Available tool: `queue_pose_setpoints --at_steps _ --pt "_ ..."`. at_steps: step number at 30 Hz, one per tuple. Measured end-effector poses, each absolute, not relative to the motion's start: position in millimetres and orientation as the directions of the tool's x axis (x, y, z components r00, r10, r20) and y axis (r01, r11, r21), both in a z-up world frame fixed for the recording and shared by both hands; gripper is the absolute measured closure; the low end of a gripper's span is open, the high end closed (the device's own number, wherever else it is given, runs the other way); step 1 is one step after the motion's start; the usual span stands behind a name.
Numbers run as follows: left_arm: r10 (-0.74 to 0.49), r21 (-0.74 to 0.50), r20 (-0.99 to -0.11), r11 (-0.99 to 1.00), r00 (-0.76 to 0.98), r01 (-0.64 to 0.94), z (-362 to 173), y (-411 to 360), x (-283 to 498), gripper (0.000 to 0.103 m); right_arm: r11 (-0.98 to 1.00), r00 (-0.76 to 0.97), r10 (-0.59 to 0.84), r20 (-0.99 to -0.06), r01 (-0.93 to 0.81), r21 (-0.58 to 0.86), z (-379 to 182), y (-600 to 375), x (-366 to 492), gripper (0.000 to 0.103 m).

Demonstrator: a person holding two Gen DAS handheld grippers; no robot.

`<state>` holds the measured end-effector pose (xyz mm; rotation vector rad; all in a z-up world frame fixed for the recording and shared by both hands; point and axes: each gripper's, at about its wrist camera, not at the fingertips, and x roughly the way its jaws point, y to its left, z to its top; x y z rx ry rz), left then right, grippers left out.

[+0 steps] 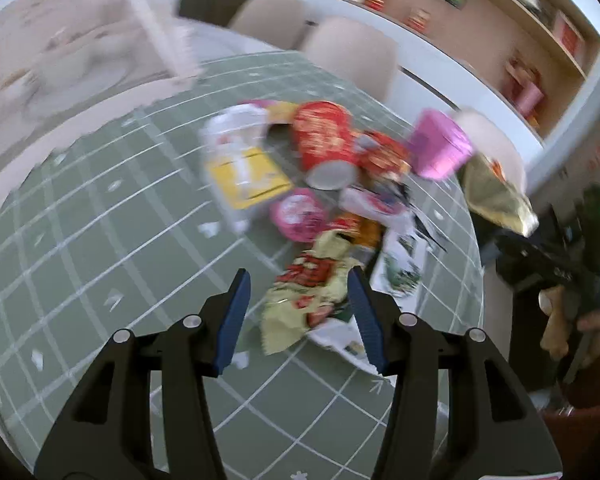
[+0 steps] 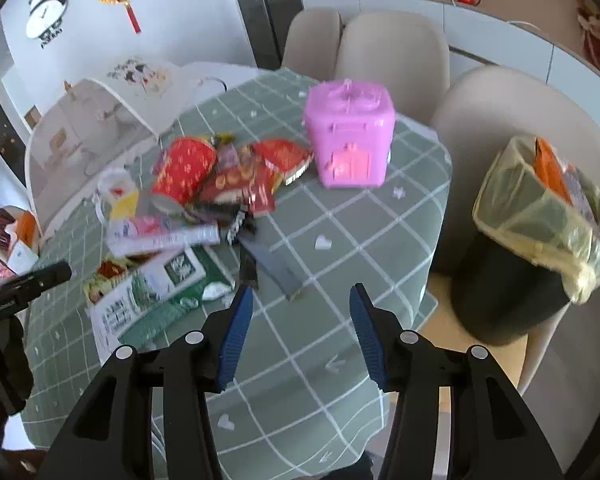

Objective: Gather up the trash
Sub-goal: 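Move both open tools back over the snack pile on the table, then grasp the gold snack stick pack with the left tool while the right tool grasps the black wrapper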

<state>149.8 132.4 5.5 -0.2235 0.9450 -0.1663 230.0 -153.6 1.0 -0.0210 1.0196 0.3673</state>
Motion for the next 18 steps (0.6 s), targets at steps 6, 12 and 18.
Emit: queue_pose_setpoints --at_steps 6,12,18 --pt "-0.205 -0.165 -0.835 0.979 0.510 0.124 -17.8 110.5 187.8 0.054 0.944 0.474 0.267 -0.839 -0.302 0.130 -0.4 -159.3 223.0 0.055" --pt "-0.263 -0.278 -0.862 0.960 0.434 0.030 -39.7 115.1 190.8 0.059 0.942 0.472 0.201 -0.859 -0.333 0.038 -9.0 -154.6 234.0 0.055" --pt "-0.206 -0.283 -0.827 0.956 0.523 -0.072 -13.4 126.6 169.1 0.098 0.918 0.463 0.234 -0.855 -0.395 0.037 -13.4 -139.8 251.6 0.055"
